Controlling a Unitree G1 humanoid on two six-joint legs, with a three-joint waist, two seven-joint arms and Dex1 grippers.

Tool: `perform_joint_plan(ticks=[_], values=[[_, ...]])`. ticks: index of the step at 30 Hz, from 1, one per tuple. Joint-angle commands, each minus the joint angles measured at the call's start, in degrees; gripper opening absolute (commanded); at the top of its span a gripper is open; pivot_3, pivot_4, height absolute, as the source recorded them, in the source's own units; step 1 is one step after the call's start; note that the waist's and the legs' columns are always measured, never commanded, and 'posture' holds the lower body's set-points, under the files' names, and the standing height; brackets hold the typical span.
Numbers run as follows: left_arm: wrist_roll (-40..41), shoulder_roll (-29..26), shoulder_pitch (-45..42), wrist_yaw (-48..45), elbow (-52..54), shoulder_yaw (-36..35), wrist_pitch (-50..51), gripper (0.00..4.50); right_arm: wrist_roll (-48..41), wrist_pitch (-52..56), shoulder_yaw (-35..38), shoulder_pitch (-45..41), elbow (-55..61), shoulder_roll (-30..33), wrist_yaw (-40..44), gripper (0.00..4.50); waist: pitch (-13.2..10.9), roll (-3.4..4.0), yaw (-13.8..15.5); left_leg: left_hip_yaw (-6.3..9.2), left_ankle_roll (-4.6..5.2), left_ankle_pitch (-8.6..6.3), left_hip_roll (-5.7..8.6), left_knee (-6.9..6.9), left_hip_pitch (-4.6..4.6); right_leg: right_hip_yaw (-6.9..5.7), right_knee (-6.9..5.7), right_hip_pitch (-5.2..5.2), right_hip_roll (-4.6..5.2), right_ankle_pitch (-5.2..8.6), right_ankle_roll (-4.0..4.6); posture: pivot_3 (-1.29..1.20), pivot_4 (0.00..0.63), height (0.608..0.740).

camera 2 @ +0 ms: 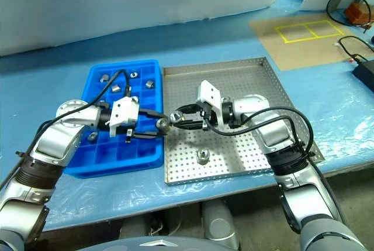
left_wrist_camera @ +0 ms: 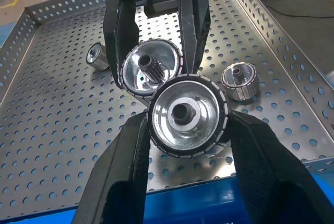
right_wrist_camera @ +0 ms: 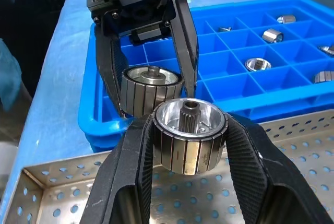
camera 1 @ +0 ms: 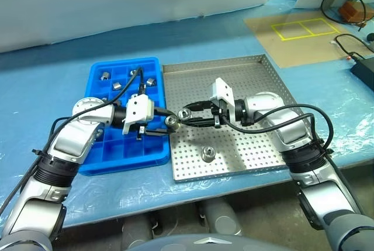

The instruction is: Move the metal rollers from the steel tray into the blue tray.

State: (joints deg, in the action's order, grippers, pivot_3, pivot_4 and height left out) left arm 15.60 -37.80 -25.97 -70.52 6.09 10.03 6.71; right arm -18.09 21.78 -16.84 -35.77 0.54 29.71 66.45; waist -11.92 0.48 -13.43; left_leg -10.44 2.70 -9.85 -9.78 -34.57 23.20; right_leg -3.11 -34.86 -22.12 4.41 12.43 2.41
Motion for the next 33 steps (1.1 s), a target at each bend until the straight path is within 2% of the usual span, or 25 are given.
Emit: perform_joint_plan(ticks=[1, 5, 9, 17, 21, 25, 33], values=[[1.6, -2.5, 1.0, 0.6, 1.9, -4.2, 0.0, 1.91, 6.2, -4.5, 2.7, 0.4, -7.2, 6.6, -1.2, 1.62, 0.0, 0.0, 0.1, 0.0, 0.0, 0.0, 0.0, 0.0, 0.0, 0.0, 0.0, 0.0, 0.0, 0.0, 0.0, -0.62, 0.15, 0.74], [1.9, -2.5, 1.6, 1.3, 2.8, -3.8, 0.4, 1.91, 8.3, -8.9, 3.7, -1.1, -9.7, 6.7, -4.1, 1.62, 0.0, -0.02, 0.0, -0.01, 0.02, -0.02, 0.12, -0.01, 0.03, 0.01, 0.05, 0.03, 0.03, 0.0, 0.0, -0.62, 0.15, 0.74], [1.9, -2.3, 1.5, 1.3, 2.8, -3.7, 0.6, 1.91, 10.2, -11.8, 3.5, 0.0, -6.6, 6.2, -4.9, 1.62, 0.0, -0.01, -1.2, -0.03, 0.01, -0.01, -0.04, -0.01, 0.0, 0.0, -0.02, -0.06, -0.07, 0.0, 0.0, -0.62, 0.15, 0.74], [-1.1, -2.9, 1.4, 1.3, 0.6, -3.1, -2.0, 1.91, 6.0, -5.3, 7.5, 0.2, -6.7, 6.0, -4.6, 1.62, 0.0, -0.01, -1.6, -0.02, 0.04, -0.01, 0.0, -0.02, 0.01, 0.0, 0.01, 0.0, -0.07, -0.01, 0.01, -0.64, 0.15, 0.74], [-2.5, -3.2, 0.6, 3.0, -1.4, -4.1, -0.8, 1.91, 1.7, 0.5, 12.2, -0.5, -8.4, 5.5, -5.5, 1.62, 0.0, -0.01, -1.7, -0.01, 0.03, -0.01, 0.0, -0.02, -0.02, 0.0, 0.01, 0.01, -0.07, -0.01, 0.01, -0.65, 0.15, 0.74], [-2.2, -3.2, 0.9, 2.1, -1.7, -3.7, -1.4, 1.91, 4.3, -1.7, 13.2, 1.6, -10.9, 9.4, -5.0, 1.62, 0.0, -0.01, -1.5, -0.01, 0.05, -0.02, 0.02, -0.03, 0.03, 0.0, 0.06, 0.01, -0.07, -0.01, 0.01, -0.67, 0.15, 0.74], [-2.3, -1.2, -0.9, 1.0, -3.1, -1.8, -2.0, 1.91, 10.4, -8.2, 15.4, 5.4, -22.1, 13.0, -11.9, 1.62, 0.0, -0.01, -1.9, -0.03, 0.06, -0.03, 0.02, -0.03, 0.02, -0.01, 0.09, 0.02, -0.07, 0.0, 0.01, -0.72, 0.15, 0.74]])
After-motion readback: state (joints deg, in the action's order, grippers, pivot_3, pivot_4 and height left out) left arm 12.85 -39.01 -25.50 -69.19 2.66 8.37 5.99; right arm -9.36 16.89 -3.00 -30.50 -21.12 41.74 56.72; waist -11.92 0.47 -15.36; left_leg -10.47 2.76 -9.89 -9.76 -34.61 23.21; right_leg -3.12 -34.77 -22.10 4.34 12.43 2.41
